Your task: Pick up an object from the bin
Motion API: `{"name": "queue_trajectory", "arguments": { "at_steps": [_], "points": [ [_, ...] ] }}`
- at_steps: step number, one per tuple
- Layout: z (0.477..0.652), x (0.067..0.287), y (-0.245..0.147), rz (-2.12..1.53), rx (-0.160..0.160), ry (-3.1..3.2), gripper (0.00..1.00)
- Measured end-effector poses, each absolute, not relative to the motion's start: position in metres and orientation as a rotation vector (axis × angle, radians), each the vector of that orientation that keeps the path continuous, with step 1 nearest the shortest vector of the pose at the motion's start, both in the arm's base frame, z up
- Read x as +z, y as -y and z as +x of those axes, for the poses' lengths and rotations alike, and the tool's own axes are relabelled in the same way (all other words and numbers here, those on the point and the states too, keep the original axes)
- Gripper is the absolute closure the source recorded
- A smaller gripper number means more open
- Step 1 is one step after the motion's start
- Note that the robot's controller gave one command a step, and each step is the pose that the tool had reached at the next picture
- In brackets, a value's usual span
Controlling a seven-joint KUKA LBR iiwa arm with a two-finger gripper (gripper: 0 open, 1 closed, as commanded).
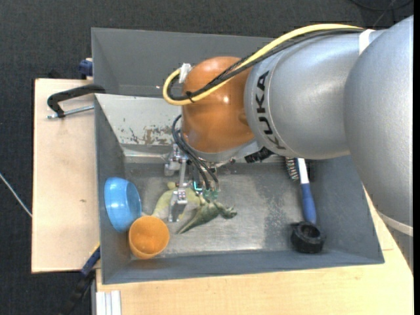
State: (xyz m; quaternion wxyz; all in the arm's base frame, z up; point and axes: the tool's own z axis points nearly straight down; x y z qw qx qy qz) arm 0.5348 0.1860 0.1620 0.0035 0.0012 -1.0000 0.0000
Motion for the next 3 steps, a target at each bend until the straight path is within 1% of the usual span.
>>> {"name": "queue_trajectory", "arguments": {
  "at_steps": [1, 2, 3],
  "points": [
    [0.511, 0.077, -0.143, -0.358, -0.009, 3.132, 0.00],
    [0.513, 0.079, -0.143, -0.359, -0.012, 3.137, 1.00],
    [0.516, 0.233, -0.146, -0.341, -0.010, 3.136, 1.00]
  ]
}}
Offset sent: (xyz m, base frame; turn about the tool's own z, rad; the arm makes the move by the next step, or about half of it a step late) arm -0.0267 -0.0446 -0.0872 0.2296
